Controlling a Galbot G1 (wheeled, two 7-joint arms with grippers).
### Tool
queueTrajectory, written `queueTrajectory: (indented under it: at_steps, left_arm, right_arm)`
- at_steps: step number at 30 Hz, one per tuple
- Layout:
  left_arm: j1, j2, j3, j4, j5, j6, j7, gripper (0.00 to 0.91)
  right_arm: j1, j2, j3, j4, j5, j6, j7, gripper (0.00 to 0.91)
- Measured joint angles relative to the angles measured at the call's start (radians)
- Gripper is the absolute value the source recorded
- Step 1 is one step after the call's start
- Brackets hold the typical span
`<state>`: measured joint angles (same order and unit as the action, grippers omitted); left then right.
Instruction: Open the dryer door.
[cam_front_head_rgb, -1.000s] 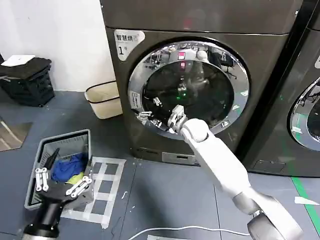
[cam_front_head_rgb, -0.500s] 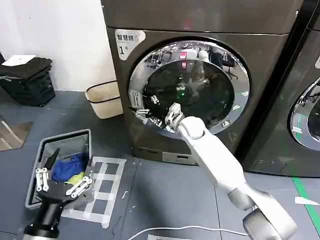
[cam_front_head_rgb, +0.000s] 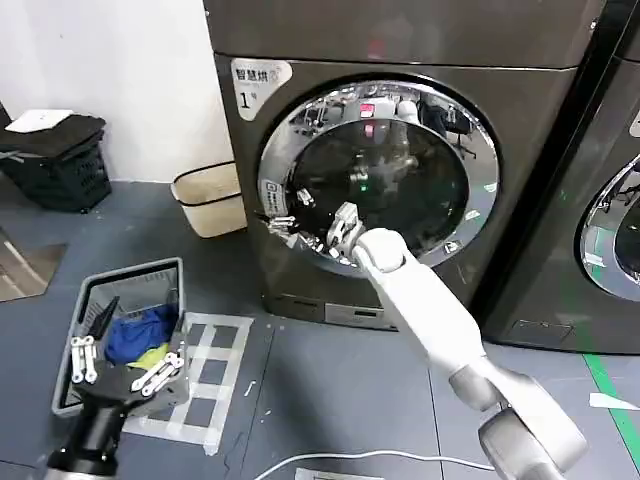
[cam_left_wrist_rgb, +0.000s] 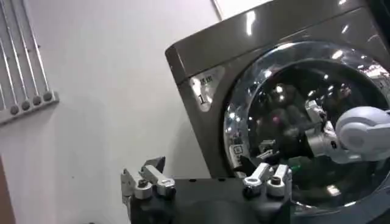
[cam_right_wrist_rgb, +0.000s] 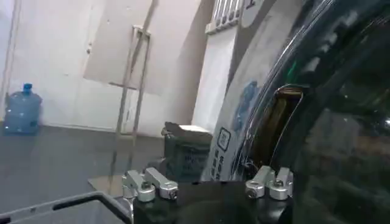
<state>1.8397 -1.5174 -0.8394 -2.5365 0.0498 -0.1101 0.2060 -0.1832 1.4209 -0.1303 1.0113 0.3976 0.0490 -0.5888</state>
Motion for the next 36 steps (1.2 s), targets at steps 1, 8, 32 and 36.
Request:
queueTrajectory:
  at_steps: [1,8,32,36]
  left_arm:
    - [0.000,0.000,-0.001,0.000,0.000,0.000,0.000,0.907]
    - [0.000,0.000,-0.015,0.000,-0.012,0.000,0.000,0.907]
    - [-0.024,0.014,-0.033,0.026,-0.028,0.013,0.002,0.907]
    - [-0.027,0.015,-0.033,0.028,-0.029,0.015,0.004,0.907]
  right_arm:
    - [0.003,-0.001,0.001,-0.005,0.000,0.002,-0.014,0.907]
    - [0.007,-0.010,0.001,-0.011,0.020,0.026,-0.094,0.907]
    - [-0.001,-0.065,0.004,0.032,0.179,0.050,-0.448,0.907]
    - [0.001,-0.081,0.002,0.040,0.204,0.045,-0.510,0.907]
